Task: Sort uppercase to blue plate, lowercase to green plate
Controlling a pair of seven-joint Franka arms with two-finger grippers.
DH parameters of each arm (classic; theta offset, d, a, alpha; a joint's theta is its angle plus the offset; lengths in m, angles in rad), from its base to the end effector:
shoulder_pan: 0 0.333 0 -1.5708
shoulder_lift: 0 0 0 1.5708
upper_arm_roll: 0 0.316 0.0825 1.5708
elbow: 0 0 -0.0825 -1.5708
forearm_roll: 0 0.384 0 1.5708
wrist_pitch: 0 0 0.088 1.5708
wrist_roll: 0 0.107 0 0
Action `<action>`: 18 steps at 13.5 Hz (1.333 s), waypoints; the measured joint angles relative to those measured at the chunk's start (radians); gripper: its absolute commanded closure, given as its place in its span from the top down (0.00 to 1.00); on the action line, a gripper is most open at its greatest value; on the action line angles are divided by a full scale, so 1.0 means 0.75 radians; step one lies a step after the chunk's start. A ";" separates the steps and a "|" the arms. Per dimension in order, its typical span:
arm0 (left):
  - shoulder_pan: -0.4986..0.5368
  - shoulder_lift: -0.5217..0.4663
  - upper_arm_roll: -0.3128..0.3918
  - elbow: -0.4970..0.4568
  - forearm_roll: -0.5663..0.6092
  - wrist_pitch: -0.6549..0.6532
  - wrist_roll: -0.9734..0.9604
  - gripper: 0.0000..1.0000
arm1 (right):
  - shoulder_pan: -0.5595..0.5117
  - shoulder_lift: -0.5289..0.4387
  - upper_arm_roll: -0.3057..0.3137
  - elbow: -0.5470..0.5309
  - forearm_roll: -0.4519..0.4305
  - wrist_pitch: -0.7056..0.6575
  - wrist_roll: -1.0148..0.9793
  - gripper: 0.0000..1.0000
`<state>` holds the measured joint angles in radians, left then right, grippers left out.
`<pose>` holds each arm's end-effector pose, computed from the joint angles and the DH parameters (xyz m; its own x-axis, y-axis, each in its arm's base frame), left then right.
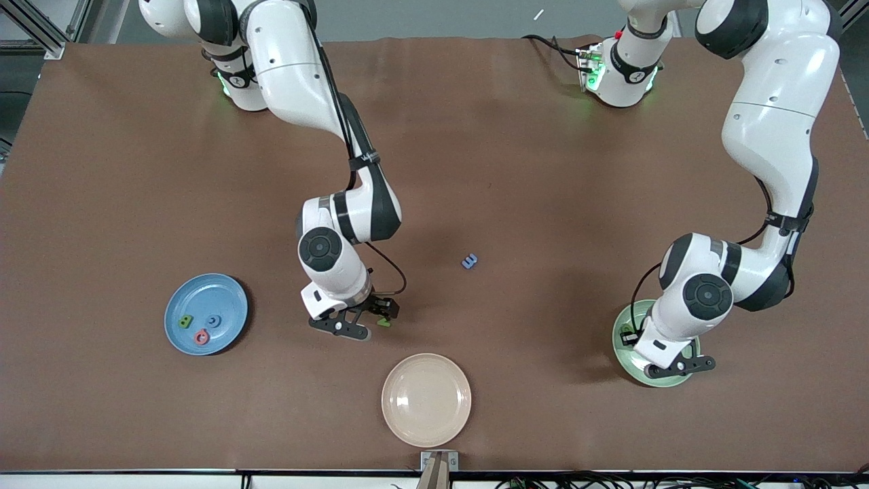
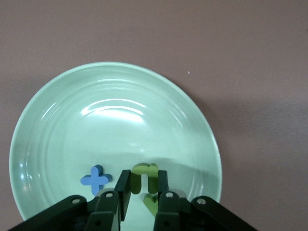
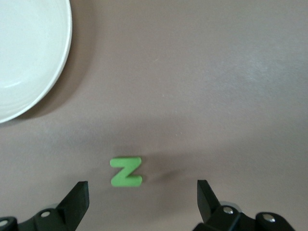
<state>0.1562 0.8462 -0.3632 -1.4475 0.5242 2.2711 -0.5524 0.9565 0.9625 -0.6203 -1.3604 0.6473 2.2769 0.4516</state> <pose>0.7214 -0.0872 0.2076 0.9868 0.1257 0.1018 0.1363 -0.9852 -0.1041 0.6528 0.3630 0.2179 0.9589 -0.2616 0.1101 -0.2513 -0.9629 -0.0985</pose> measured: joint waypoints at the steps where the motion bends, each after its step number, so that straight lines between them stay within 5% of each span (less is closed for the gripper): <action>1: 0.004 0.004 0.000 0.000 0.000 0.008 0.005 0.64 | 0.004 0.017 0.000 0.000 0.000 0.041 0.004 0.97; 3: 0.006 0.005 0.000 0.001 0.000 0.016 0.006 1.00 | 0.018 0.053 0.002 0.000 0.000 0.124 0.007 0.92; 8: 0.004 -0.005 -0.027 0.009 -0.001 0.024 0.001 1.00 | 0.047 0.092 0.002 0.001 0.000 0.165 0.012 0.73; 11: -0.005 -0.021 -0.148 0.009 -0.002 -0.054 -0.142 1.00 | 0.052 0.093 0.002 0.001 0.000 0.165 0.013 0.54; 13: -0.037 -0.026 -0.217 -0.001 -0.002 -0.098 -0.284 1.00 | 0.054 0.095 0.003 0.001 0.000 0.168 0.013 0.50; 18: -0.204 -0.025 -0.259 -0.037 -0.002 -0.103 -0.694 0.99 | 0.062 0.108 -0.003 0.003 0.000 0.207 0.013 0.09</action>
<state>0.0031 0.8271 -0.5574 -1.4754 0.5228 2.1935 -1.0729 1.0027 1.0438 -0.6224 -1.3582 0.6472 2.4322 0.4612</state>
